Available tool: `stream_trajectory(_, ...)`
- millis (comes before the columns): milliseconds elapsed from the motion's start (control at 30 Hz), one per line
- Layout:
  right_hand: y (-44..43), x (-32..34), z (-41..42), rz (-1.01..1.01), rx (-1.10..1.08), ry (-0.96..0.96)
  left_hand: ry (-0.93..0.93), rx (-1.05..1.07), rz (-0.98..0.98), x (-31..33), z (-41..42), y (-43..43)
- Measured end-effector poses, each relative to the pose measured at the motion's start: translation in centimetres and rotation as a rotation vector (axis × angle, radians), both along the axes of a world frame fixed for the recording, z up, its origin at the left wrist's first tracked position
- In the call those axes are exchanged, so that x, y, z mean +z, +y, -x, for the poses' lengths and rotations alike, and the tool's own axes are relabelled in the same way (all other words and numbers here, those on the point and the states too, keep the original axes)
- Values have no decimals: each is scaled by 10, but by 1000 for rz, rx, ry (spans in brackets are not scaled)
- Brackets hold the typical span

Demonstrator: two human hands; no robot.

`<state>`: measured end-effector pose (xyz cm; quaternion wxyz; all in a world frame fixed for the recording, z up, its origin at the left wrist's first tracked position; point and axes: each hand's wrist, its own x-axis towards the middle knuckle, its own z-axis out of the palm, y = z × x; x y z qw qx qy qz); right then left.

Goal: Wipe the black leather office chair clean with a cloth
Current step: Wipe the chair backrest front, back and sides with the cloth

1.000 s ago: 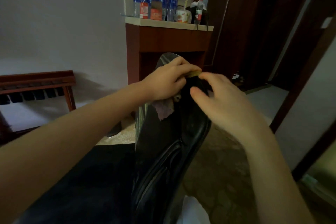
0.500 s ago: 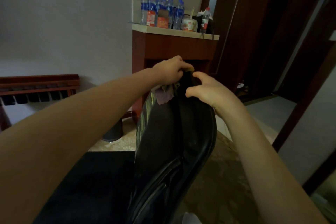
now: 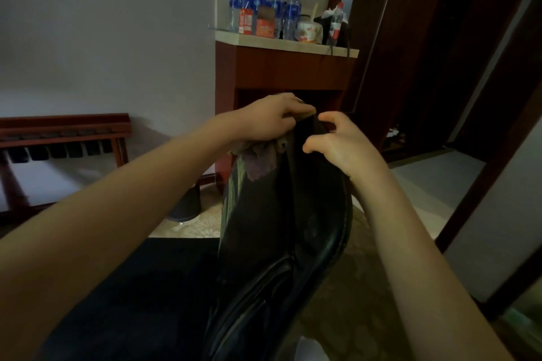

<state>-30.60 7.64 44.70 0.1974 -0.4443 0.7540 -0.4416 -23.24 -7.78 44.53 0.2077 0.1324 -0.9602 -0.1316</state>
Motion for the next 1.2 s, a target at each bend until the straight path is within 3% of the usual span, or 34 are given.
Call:
stream_trajectory(233,7,-4,-6,84,-45,-26,54,-177,-57,-7,-29,27)
stream_trajectory(500,11,-7,-7,148,-119,76,6,46,78,2,2,25)
stream_trajectory(933,18,-11,-15,182,-123,98,157,-149,-189,-21,-54,75)
stream_trajectory(1200,23,-9,-43,238,-167,185,9,-111,-330,-15,-118,111)
